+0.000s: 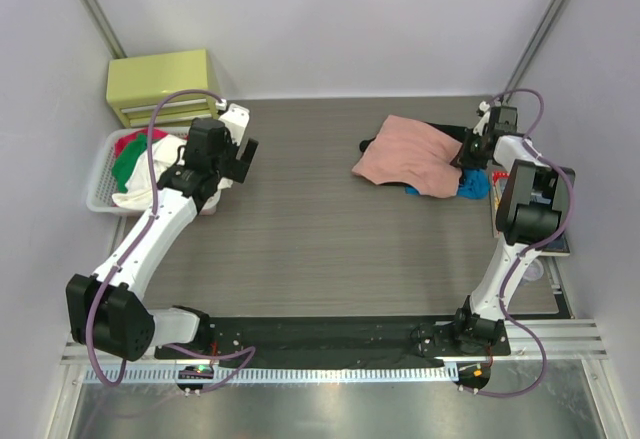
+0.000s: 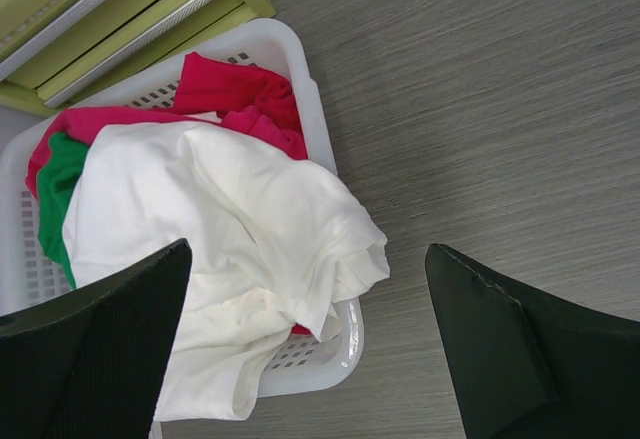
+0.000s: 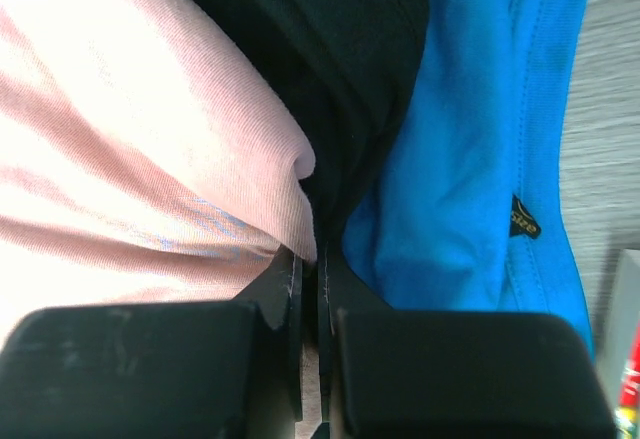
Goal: Fold and stack the t-shirts
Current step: Smooth out wrinkles on the folded tshirt
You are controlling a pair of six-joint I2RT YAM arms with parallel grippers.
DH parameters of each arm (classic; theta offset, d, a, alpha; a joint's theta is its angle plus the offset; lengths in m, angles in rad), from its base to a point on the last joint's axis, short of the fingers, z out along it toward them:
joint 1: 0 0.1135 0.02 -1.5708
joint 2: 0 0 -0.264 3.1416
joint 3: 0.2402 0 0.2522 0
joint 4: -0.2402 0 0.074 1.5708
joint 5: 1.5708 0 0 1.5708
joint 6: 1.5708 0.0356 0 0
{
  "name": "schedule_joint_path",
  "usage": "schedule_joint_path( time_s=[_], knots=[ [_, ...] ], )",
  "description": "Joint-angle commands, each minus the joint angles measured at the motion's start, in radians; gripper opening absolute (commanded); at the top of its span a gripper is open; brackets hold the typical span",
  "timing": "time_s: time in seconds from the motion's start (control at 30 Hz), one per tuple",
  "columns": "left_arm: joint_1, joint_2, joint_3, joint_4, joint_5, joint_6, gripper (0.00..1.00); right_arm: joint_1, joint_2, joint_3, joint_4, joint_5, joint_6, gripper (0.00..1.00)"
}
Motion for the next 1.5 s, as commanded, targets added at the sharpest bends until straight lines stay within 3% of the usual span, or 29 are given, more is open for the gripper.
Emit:
schedule_joint_path(
  time_s=[0.0,0.47,0.5,0.6,0.73,1.0,1.03,1.07,1.1,1.13,1.17,1.23,1.27,1.47],
  knots=[
    [-0.004,-0.021,-0.004,0.036,-0.009,0.014,1.00,-0.028,-0.060,-0.007,0.024,0.123,-0.050,0.01],
    [-0.004,-0.026,-0.018,0.046,-0.002,0.014,1.00,-0.061,-0.067,-0.035,0.027,0.042,-0.072,0.02],
    [-0.004,-0.029,-0.024,0.050,-0.004,0.014,1.00,-0.061,-0.072,-0.039,0.027,0.019,-0.079,0.18],
    [-0.003,-0.052,-0.039,0.069,-0.004,0.016,1.00,-0.061,-0.132,-0.100,0.088,-0.004,-0.080,0.42],
    [-0.004,-0.047,-0.047,0.064,-0.007,0.023,1.00,-0.061,-0.271,-0.197,0.194,-0.021,-0.080,0.53],
    [-0.003,-0.059,-0.064,0.066,0.010,0.016,1.00,-0.061,-0.550,-0.299,0.170,-0.035,-0.082,0.56],
    [-0.003,-0.065,-0.067,0.061,0.024,0.013,1.00,-0.061,-0.569,-0.305,0.129,-0.042,-0.108,0.54],
    [-0.004,-0.065,-0.066,0.055,0.039,0.005,1.00,-0.061,-0.583,-0.309,0.099,-0.068,-0.132,0.13],
    [-0.004,-0.064,-0.064,0.029,0.103,0.003,1.00,-0.061,-0.606,-0.314,0.072,-0.076,-0.138,0.01],
    [-0.004,-0.058,-0.061,0.021,0.123,-0.003,0.98,-0.061,-0.613,-0.322,0.012,-0.097,-0.158,0.01],
    [-0.003,-0.058,-0.064,0.020,0.131,-0.010,0.94,-0.061,-0.623,-0.338,-0.017,-0.129,-0.178,0.01],
    [-0.004,-0.056,-0.061,0.023,0.127,-0.015,0.20,-0.048,-0.662,-0.392,-0.047,-0.137,-0.206,0.01],
    [-0.006,-0.059,-0.055,0.029,0.116,-0.018,0.00,-0.033,-0.673,-0.406,-0.057,-0.136,-0.217,0.01],
    [-0.012,-0.038,-0.006,-0.005,0.152,-0.032,0.00,-0.002,-0.699,-0.452,-0.077,-0.157,-0.243,0.01]
  ],
)
